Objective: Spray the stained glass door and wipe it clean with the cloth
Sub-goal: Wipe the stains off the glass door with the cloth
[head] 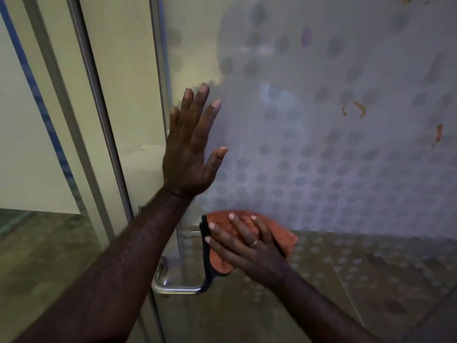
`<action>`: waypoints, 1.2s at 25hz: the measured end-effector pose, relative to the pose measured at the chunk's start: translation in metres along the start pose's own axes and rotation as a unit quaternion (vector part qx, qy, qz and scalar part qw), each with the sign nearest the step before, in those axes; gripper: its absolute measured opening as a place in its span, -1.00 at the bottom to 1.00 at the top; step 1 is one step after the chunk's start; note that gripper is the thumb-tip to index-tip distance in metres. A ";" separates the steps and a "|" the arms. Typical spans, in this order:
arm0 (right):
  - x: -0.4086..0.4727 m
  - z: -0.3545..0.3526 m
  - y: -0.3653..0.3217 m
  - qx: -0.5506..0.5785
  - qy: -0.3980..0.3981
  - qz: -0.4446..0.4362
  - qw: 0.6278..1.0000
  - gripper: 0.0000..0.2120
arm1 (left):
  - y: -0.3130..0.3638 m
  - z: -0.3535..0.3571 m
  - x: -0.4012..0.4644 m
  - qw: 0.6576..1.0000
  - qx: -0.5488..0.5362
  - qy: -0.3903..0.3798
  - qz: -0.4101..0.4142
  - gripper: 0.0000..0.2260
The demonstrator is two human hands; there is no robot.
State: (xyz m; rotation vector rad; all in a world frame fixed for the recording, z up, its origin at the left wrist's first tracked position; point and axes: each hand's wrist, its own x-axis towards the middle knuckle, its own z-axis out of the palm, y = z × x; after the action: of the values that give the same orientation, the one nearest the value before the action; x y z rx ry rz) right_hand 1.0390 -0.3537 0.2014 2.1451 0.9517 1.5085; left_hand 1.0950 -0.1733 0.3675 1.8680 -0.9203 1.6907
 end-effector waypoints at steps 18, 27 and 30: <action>0.104 -0.061 0.122 -0.050 0.017 -0.133 0.990 -0.57 | 0.002 -0.006 0.004 0.995 -0.078 0.022 -0.060 -0.48; 0.192 -0.108 0.188 -0.032 0.135 0.370 0.919 -0.34 | 0.006 -0.007 0.005 0.994 -0.065 0.012 -0.087 -0.47; 0.186 -0.087 0.120 -0.010 0.110 0.338 0.935 -0.33 | 0.007 -0.005 0.004 0.995 -0.052 0.021 -0.083 -0.46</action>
State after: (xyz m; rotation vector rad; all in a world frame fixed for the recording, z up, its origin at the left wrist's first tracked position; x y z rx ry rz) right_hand 1.0357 -0.3182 0.4364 2.4624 0.2332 2.0816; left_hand 1.0868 -0.1756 0.3716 1.7807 -0.7980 1.5480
